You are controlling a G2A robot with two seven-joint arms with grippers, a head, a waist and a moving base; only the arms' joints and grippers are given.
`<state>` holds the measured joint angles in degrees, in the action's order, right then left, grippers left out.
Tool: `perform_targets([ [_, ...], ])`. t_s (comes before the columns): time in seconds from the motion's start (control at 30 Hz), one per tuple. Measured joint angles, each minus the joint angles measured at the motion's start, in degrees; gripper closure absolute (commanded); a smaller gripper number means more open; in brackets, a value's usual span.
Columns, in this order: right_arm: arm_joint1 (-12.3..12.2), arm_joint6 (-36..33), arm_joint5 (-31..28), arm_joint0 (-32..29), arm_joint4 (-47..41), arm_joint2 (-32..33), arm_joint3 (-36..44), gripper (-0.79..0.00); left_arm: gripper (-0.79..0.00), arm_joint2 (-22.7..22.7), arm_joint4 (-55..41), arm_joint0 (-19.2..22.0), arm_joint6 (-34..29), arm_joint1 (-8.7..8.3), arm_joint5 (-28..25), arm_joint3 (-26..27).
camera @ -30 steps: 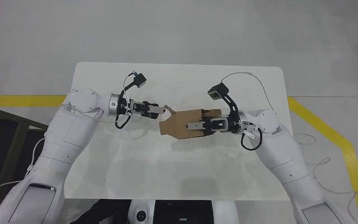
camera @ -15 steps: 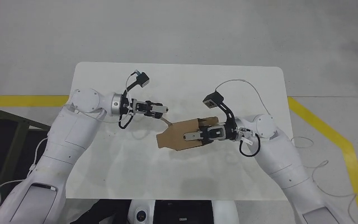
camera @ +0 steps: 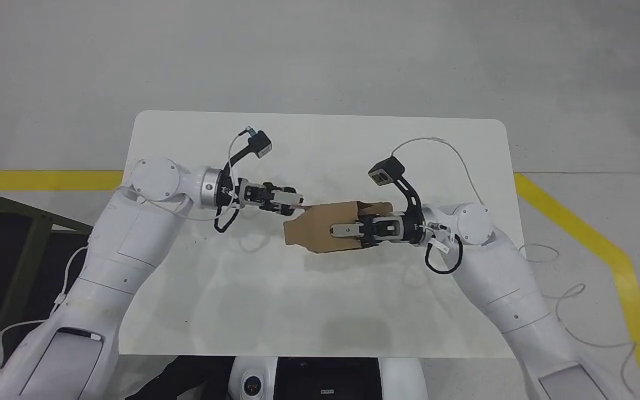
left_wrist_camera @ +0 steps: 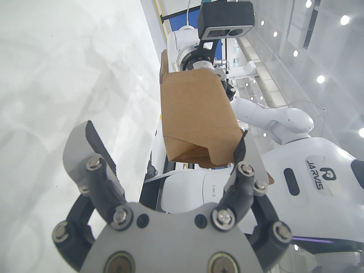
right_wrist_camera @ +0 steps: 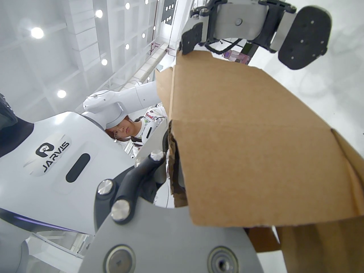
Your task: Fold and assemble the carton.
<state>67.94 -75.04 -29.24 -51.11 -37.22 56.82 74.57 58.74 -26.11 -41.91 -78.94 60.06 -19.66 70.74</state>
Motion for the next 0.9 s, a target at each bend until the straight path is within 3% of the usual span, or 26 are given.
perform_targets([
  [0.9,0.9,1.6,-1.7,1.8,-0.8,0.3,-1.0,0.000,-0.785,-1.2,0.2,-1.0,0.6,0.33,0.8,0.8],
])
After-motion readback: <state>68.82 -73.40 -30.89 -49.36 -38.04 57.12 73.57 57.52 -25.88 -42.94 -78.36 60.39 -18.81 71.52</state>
